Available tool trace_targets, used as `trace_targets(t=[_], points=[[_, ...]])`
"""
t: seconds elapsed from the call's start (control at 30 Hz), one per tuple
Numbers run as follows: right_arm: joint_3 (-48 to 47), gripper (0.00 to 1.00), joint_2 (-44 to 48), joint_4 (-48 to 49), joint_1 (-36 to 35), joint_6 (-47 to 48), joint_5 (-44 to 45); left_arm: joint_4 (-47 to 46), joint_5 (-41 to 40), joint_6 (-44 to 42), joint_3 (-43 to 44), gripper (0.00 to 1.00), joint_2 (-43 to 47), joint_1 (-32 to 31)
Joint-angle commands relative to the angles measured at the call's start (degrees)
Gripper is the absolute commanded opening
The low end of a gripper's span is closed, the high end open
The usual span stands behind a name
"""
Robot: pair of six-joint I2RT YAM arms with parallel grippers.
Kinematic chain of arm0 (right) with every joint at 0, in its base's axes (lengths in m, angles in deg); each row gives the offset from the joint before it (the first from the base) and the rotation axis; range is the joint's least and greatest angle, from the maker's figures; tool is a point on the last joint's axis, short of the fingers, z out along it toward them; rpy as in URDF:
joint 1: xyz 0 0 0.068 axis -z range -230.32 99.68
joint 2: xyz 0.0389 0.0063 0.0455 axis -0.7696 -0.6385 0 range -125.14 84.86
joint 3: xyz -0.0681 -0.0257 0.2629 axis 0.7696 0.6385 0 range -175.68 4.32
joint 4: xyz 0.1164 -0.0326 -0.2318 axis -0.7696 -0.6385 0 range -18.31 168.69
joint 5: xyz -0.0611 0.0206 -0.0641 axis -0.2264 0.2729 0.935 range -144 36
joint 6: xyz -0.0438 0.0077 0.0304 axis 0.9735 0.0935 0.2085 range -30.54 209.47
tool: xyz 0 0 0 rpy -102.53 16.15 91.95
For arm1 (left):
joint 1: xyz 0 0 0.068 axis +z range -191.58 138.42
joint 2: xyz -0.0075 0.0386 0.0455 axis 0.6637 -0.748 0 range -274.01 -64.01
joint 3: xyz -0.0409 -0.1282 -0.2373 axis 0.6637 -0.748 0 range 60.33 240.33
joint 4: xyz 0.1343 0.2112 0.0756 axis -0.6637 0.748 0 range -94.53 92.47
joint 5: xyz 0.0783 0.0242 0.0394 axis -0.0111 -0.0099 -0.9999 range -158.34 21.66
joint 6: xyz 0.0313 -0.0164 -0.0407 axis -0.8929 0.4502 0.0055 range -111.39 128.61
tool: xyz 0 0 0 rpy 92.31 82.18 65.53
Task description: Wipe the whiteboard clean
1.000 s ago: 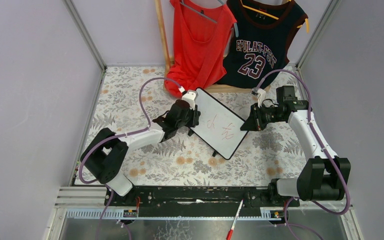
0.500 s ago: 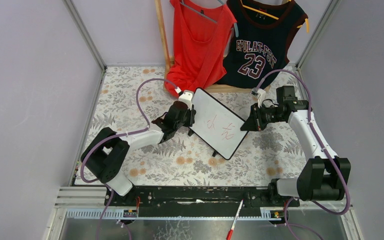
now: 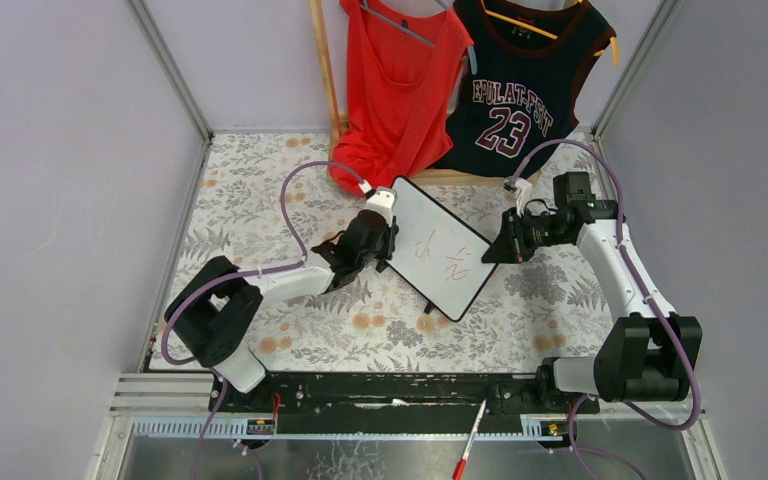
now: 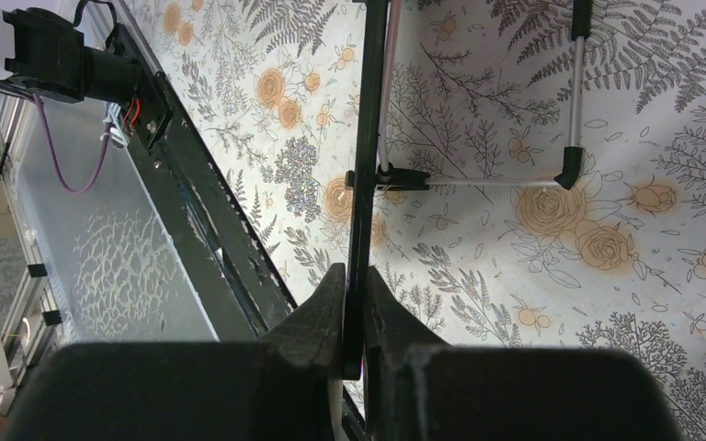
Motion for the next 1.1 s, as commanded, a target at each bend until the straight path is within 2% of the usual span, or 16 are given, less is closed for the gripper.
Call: trace_targets(t=[0.0, 0.27, 0.43, 0.73, 1.07], points=[[-1.52, 0.00, 0.95, -2.95, -1.64, 3.26, -5.18, -3.46, 2.75, 3.70, 1.41, 0.00, -2.58, -4.97], [-1.44, 0.00, 1.01, -2.95, -1.62, 3.26, -5.15, -3.33, 1.80, 4.36, 2.14, 0.00, -2.73, -7.34], [-1.44, 0.00, 0.93, -2.82, -1.67, 3.19, -5.05, -2.00, -4.33, 1.59, -1.04, 0.00, -1.69, -7.20], [-1.46, 0.00, 0.97, -2.86, -1.73, 3.15, -5.19, -1.75, -7.81, 2.35, -6.96, 0.00, 1.45, -1.33], [-1.48, 0.00, 1.18, -2.97, -1.88, 3.34, -5.26, -0.08, -7.54, 0.54, -4.03, 0.00, 0.78, 0.15]])
